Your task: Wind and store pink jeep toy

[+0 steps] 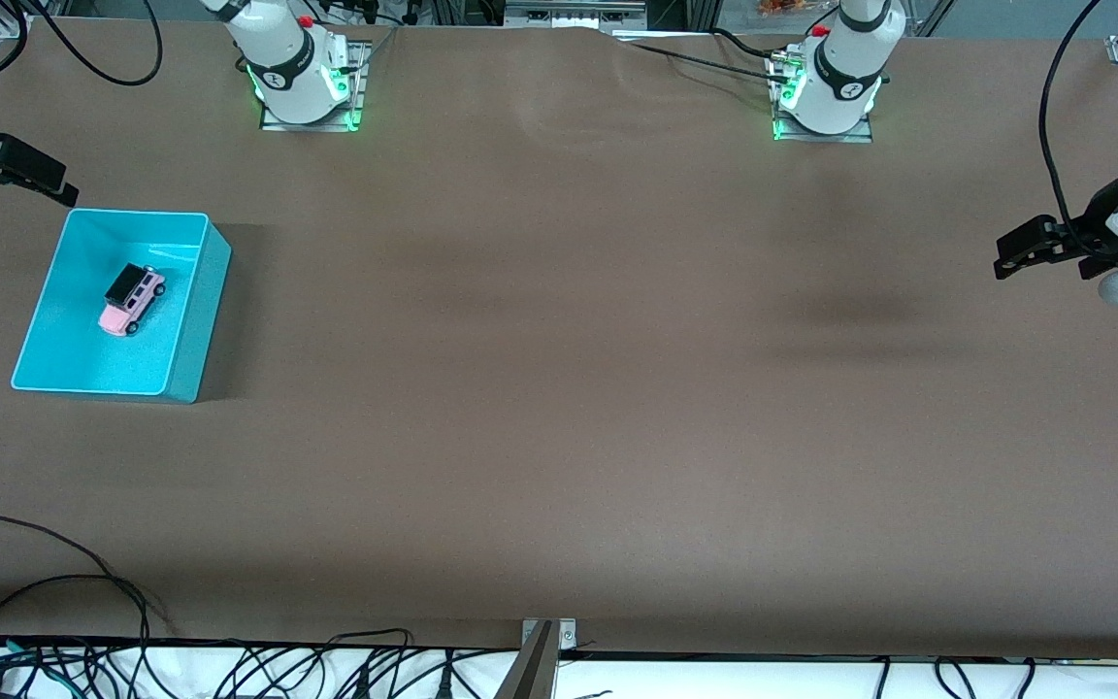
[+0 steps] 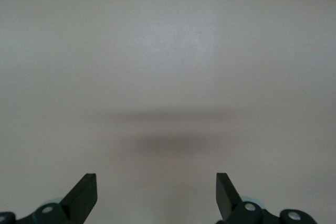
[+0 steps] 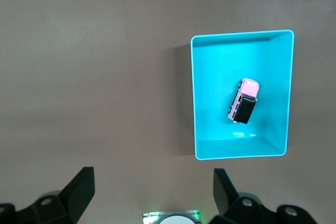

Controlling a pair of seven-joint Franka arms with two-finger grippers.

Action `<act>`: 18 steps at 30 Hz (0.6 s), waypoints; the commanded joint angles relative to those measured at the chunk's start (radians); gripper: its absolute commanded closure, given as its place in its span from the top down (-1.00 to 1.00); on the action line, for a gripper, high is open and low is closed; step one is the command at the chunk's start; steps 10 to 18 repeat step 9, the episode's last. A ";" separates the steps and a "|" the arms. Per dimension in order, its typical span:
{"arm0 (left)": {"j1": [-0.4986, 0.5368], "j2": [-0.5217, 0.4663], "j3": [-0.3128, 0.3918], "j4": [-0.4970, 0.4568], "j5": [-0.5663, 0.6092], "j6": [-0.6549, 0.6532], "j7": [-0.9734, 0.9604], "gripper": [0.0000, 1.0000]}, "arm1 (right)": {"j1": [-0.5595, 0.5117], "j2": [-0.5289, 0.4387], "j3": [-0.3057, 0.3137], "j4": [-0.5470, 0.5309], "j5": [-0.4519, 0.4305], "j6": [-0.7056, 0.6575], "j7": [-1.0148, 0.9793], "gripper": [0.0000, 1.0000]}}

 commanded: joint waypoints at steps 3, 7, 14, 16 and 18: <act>-0.003 0.004 0.003 0.013 0.014 -0.016 0.011 1.00 | 0.008 -0.015 -0.004 0.002 0.003 -0.016 -0.018 1.00; -0.003 0.004 0.003 0.013 0.014 -0.016 0.013 1.00 | 0.008 -0.015 -0.001 0.005 0.002 -0.016 -0.013 1.00; -0.003 0.004 0.003 0.013 0.014 -0.016 0.011 1.00 | 0.008 -0.013 -0.001 0.011 0.003 -0.014 -0.008 1.00; -0.003 0.004 0.003 0.013 0.014 -0.016 0.011 1.00 | 0.008 -0.013 -0.001 0.011 0.003 -0.014 -0.008 1.00; -0.003 0.004 0.003 0.013 0.014 -0.016 0.011 1.00 | 0.008 -0.013 -0.001 0.011 0.003 -0.014 -0.008 1.00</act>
